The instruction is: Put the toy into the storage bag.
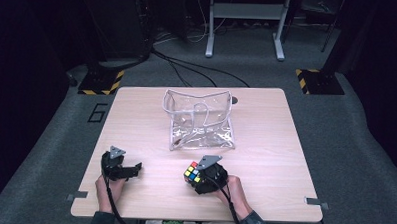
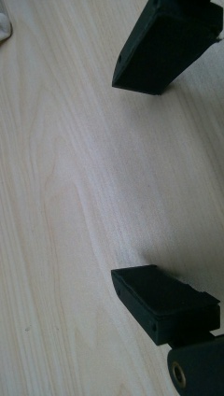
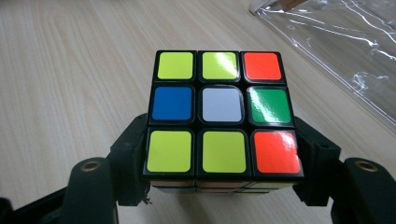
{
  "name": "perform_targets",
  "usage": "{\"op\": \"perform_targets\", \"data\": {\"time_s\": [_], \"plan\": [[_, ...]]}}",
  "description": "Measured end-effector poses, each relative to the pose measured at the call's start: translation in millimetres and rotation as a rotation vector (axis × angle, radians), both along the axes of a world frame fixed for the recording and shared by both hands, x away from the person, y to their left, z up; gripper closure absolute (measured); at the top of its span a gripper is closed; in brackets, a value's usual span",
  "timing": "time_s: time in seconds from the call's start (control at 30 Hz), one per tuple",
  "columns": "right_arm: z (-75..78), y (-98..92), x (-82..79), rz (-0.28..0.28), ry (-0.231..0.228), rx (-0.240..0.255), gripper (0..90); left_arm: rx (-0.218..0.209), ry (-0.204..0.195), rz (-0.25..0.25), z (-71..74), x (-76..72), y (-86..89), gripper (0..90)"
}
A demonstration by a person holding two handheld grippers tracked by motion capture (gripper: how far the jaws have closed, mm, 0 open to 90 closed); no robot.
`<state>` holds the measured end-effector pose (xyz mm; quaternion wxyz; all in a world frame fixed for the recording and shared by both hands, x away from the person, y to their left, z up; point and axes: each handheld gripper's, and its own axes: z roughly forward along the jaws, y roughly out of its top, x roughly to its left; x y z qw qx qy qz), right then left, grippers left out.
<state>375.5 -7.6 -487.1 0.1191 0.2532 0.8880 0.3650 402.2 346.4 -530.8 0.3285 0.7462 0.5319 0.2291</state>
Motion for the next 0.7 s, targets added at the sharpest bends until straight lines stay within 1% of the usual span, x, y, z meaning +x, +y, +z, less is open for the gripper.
{"op": "perform_targets", "data": {"time_s": [0.07, 0.1, 0.17, 0.23, 0.37, 0.4, 0.43, 0.6, 0.67, 0.7], "plan": [[0.9, -1.8, 0.9, 0.001, -0.002, -0.004, 33.2, 0.000, 0.000, 0.000, 0.0, 0.0, 0.0, 7.9], [2.5, -4.4, 0.9, -0.018, 0.002, -0.003, 33.2, 0.000, 0.000, 0.000, 0.0, 0.0, 0.0, 7.9], [3.8, -6.7, 1.4, -0.028, 0.002, 0.000, 33.2, 0.000, 0.000, 0.000, 0.0, 0.0, 0.0, 7.9], [4.5, -9.0, 3.0, -0.031, -0.013, 0.005, 33.2, 0.000, 0.000, 0.000, 0.0, 0.0, -0.1, 7.9], [6.4, -12.6, 3.4, -0.045, -0.004, -0.001, 33.2, -0.001, -0.001, 0.000, 0.0, 0.0, -0.1, 7.9], [7.1, -14.8, 3.5, -0.060, -0.001, 0.004, 33.2, 0.000, 0.000, 0.000, 0.0, 0.0, 0.0, 7.9], [7.5, -16.6, 5.0, -0.054, -0.013, 0.002, 33.2, 0.000, 0.000, 0.000, 0.0, 0.0, -0.1, 7.9], [10.4, -24.0, 6.8, -0.080, -0.010, 0.006, 33.2, 0.000, -0.001, 0.000, 0.0, 0.0, -0.1, 7.9], [11.6, -27.7, 8.4, -0.085, -0.020, 0.008, 33.2, 0.000, -0.001, 0.000, 0.0, 0.0, -0.1, 7.9], [12.7, -29.2, 8.2, -0.093, -0.012, 0.006, 33.2, 0.000, -0.001, 0.000, 0.0, 0.0, -0.1, 7.9]]}}
